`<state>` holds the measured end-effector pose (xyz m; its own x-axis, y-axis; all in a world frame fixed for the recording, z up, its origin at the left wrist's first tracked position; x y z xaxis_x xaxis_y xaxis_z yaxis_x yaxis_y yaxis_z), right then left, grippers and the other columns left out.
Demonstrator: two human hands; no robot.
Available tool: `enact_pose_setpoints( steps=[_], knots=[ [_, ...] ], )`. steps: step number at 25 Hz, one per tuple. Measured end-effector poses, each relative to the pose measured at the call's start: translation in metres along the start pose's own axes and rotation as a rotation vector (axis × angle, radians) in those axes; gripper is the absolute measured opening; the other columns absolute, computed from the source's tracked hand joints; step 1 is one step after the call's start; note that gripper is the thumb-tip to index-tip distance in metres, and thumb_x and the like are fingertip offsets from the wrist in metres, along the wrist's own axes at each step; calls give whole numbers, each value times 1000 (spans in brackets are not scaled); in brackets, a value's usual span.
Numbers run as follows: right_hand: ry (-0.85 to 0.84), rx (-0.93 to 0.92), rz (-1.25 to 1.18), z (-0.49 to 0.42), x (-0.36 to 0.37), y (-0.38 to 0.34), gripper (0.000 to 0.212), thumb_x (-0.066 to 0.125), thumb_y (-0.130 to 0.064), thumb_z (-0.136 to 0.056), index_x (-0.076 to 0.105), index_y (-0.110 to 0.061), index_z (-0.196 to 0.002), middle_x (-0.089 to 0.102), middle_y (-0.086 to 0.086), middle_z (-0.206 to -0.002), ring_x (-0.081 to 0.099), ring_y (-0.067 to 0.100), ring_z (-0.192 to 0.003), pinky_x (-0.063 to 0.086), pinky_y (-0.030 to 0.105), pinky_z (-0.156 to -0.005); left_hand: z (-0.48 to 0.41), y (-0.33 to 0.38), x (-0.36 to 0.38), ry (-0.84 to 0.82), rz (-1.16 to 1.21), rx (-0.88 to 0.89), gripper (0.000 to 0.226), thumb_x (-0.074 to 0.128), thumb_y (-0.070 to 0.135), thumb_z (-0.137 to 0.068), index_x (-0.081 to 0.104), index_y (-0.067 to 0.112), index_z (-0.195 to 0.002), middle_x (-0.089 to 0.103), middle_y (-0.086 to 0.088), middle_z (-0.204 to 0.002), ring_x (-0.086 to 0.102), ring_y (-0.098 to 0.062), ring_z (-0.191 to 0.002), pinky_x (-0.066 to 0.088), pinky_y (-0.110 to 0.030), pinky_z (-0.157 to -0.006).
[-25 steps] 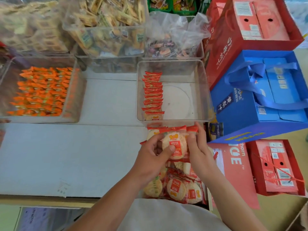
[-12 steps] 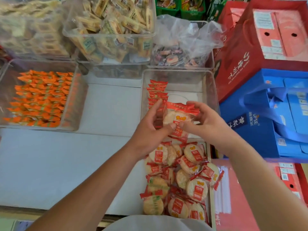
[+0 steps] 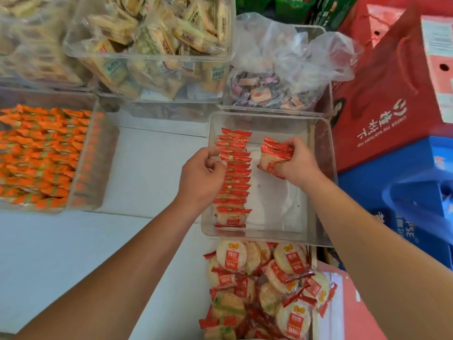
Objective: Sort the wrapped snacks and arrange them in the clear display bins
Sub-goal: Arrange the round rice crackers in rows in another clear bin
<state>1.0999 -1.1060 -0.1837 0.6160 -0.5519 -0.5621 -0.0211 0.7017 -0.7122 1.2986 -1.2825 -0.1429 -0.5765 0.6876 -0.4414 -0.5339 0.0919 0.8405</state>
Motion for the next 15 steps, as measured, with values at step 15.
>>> enact_pose_setpoints(
  steps=[15],
  knots=[
    [208, 156, 41, -26, 10, 43, 65, 87, -38, -80, 62, -10, -134, 69, 5, -121, 67, 25, -112, 55, 43, -96, 37, -29, -25, 60, -67, 54, 22, 67, 18, -96, 69, 24, -118, 66, 14, -99, 62, -1, -93, 49, -10, -74]
  ],
)
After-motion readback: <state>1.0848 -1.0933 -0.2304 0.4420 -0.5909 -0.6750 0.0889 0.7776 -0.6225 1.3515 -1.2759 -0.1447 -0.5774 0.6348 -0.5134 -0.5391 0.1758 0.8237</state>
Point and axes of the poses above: each hand's wrist, its own z-axis away from the middle knuckle, its own x-axis out of the palm, y = z × x, the point moved 10 cm from there along -z, towards the middle knuckle
